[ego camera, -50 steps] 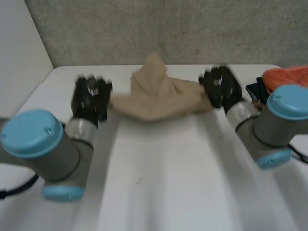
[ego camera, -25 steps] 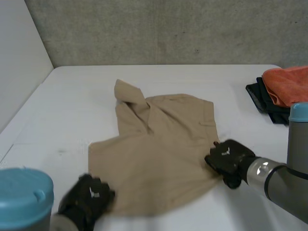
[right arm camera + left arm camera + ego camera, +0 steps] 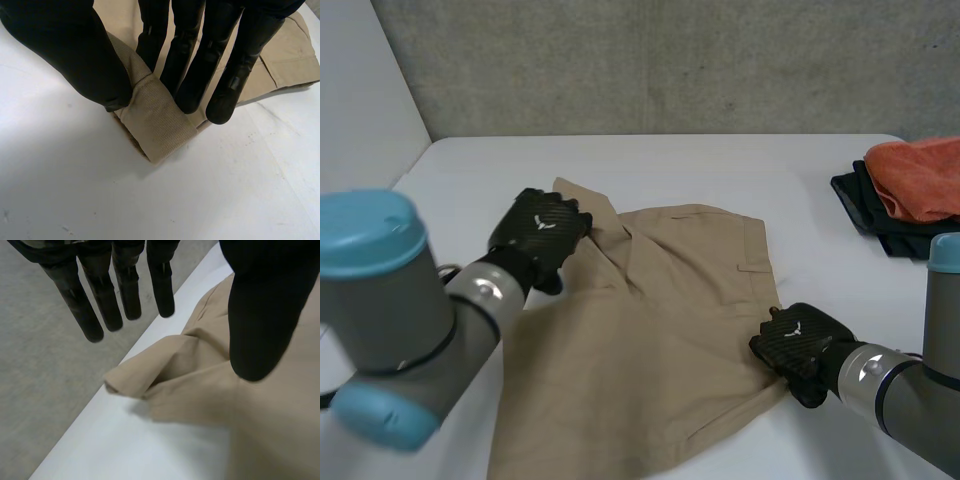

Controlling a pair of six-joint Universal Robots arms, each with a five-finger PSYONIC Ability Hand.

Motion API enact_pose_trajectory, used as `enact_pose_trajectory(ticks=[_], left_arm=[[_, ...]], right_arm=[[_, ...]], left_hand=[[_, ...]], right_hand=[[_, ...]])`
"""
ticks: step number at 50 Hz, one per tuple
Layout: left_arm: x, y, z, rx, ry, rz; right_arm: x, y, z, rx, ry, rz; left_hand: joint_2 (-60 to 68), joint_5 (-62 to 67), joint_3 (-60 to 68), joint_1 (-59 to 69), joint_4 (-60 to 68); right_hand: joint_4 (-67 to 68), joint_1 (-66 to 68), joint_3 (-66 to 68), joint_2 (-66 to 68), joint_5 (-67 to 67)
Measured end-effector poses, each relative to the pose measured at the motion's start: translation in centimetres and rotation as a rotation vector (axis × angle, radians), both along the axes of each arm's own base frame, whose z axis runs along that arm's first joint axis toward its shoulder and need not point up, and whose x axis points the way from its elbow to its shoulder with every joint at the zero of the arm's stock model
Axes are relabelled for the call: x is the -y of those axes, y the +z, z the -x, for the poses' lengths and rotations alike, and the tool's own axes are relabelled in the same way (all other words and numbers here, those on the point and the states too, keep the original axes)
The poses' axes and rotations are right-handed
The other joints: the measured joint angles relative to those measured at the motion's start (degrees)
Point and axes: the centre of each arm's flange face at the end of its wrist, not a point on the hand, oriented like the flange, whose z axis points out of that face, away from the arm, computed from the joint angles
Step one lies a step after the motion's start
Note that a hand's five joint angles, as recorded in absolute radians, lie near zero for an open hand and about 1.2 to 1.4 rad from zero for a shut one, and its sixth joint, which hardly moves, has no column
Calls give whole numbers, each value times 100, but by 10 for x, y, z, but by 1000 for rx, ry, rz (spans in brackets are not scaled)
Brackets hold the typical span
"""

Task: Fold the laundry.

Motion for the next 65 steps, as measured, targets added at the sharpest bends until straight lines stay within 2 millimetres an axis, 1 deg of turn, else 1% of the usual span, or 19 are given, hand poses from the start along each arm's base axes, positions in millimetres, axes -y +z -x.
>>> enact_pose_trajectory(ticks=[1,4,5,6,8,9,12,17,21,30,38,43,54,55,56,61,63,65], left_arm=[[11,-6,4,-5,-22,-8],[34,-20,10,-6,-56,-35],[37,-22,10,-5,-59,-40],[49,-30,13,-3,-67,-58],[61,-37,15,1,-70,-75],[72,-45,17,5,-70,-91],[91,-58,22,12,-66,-111],[109,-71,27,14,-62,-116],[116,-75,33,3,-81,-107],[126,-83,42,-22,-135,-90],[133,-90,44,-23,-132,-86],[140,-94,41,-21,-117,-81],[150,-98,35,-12,-75,-75],[150,-99,34,-11,-73,-75],[150,-99,34,-11,-72,-75],[152,-100,32,-4,-54,-76],[152,-101,30,6,-43,-73],[152,-101,29,22,-32,-67]], right_arm=[[0,0,0,3,-1,0],[0,-1,-1,7,-2,0],[0,-2,-1,8,-2,1],[0,-2,-1,9,-2,2],[0,-2,-2,9,-1,4],[0,-3,-2,10,-1,6],[0,-3,-2,10,-1,9],[-1,-4,-2,10,0,9],[-1,-5,-1,9,-1,9],[0,-7,0,10,-9,18],[0,-9,0,9,-11,15],[0,-10,0,9,-10,15],[1,-12,1,6,-14,11],[1,-12,1,6,-14,11],[1,-12,1,6,-14,11],[1,-13,1,6,-15,12],[1,-13,1,6,-15,13],[1,-13,1,6,-15,13]], left_hand=[[193,199,197,169,205],[389,391,398,307,396],[389,391,398,307,396],[520,538,529,447,545],[744,724,744,671,737],[857,843,853,806,864],[1140,1107,1138,1074,1143],[1154,1110,1151,1073,1150],[1137,1099,1136,1050,1135],[911,835,911,811,867],[863,785,883,790,837],[937,909,929,833,901],[1595,1535,1598,1514,1587],[1856,1808,1868,1804,1856],[1856,1808,1868,1804,1856],[3143,3060,3123,2975,3107],[3418,3357,3396,3237,3398],[3418,3357,3396,3237,3398]], right_hand=[[0,0,0,0,0],[0,0,0,0,0],[0,0,0,0,0],[0,0,0,0,0],[0,0,0,0,0],[0,1,0,0,0],[0,1,0,0,0],[0,1,0,0,0],[0,1,0,0,0],[0,1,0,0,0],[0,1,0,0,0],[0,1,0,0,0],[0,1,0,0,0],[0,1,0,0,0],[0,1,0,0,0],[0,1,0,0,0],[0,1,0,0,0],[0,1,0,0,0]])
